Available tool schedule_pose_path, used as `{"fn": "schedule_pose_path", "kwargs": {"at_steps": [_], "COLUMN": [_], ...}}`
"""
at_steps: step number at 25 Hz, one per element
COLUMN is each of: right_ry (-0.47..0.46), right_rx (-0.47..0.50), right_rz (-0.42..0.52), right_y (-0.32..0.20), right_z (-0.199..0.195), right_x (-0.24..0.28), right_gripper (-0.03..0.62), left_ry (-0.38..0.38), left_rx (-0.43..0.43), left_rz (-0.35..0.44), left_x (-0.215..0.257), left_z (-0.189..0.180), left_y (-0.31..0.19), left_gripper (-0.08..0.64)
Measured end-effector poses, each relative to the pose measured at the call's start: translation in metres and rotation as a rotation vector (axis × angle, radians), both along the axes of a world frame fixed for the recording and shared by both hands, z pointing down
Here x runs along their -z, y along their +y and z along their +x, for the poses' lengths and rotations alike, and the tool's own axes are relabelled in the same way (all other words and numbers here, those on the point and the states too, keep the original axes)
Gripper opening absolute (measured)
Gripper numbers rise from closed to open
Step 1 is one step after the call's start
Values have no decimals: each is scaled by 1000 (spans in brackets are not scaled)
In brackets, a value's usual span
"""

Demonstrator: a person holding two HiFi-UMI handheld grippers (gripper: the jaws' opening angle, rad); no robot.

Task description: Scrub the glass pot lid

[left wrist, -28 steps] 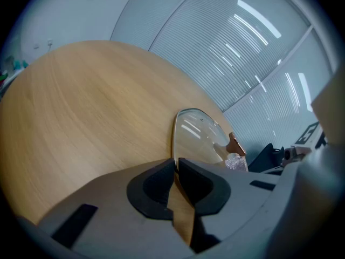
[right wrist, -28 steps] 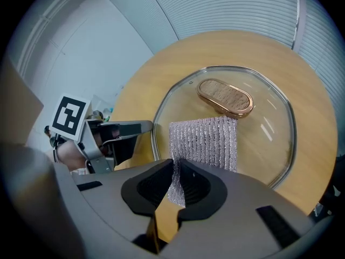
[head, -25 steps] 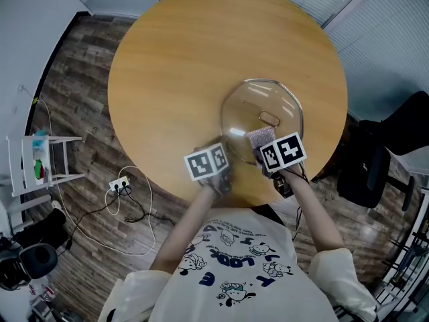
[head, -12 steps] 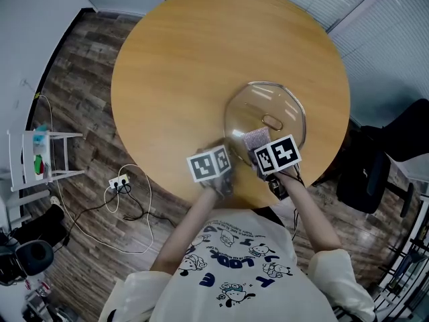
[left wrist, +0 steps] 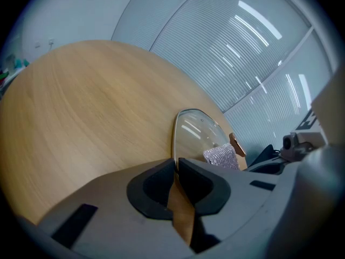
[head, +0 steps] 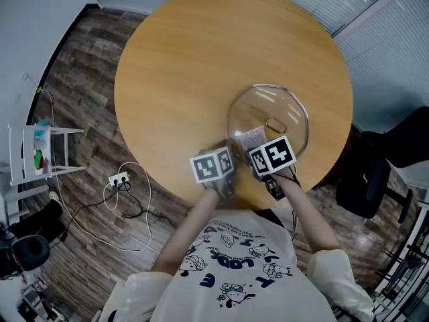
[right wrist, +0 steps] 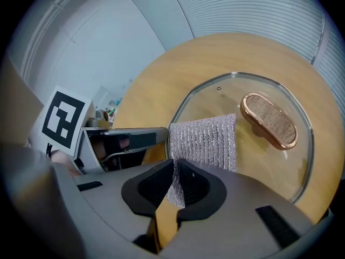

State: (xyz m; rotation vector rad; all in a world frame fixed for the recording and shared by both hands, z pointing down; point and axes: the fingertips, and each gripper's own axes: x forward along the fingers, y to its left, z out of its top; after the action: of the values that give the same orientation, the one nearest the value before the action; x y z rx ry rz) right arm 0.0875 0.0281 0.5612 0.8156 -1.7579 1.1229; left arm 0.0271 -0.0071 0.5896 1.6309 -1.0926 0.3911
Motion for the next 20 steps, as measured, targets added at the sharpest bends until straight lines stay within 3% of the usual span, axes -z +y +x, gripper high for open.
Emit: {"fn": "schedule_pose_path", "kwargs": {"at_steps": [20], "right_ry": [-12], "right_rx": [35], "right_rz": [3], "right_y": [-12], "right_z": [-20], "right_x": [-4], "right_gripper": [51], "left_ry": [1], "left_rx": [0], "left_rz": [0], "left_x": [-1], "left_z": [1], "left_y": [0], "left_gripper": [37]}}
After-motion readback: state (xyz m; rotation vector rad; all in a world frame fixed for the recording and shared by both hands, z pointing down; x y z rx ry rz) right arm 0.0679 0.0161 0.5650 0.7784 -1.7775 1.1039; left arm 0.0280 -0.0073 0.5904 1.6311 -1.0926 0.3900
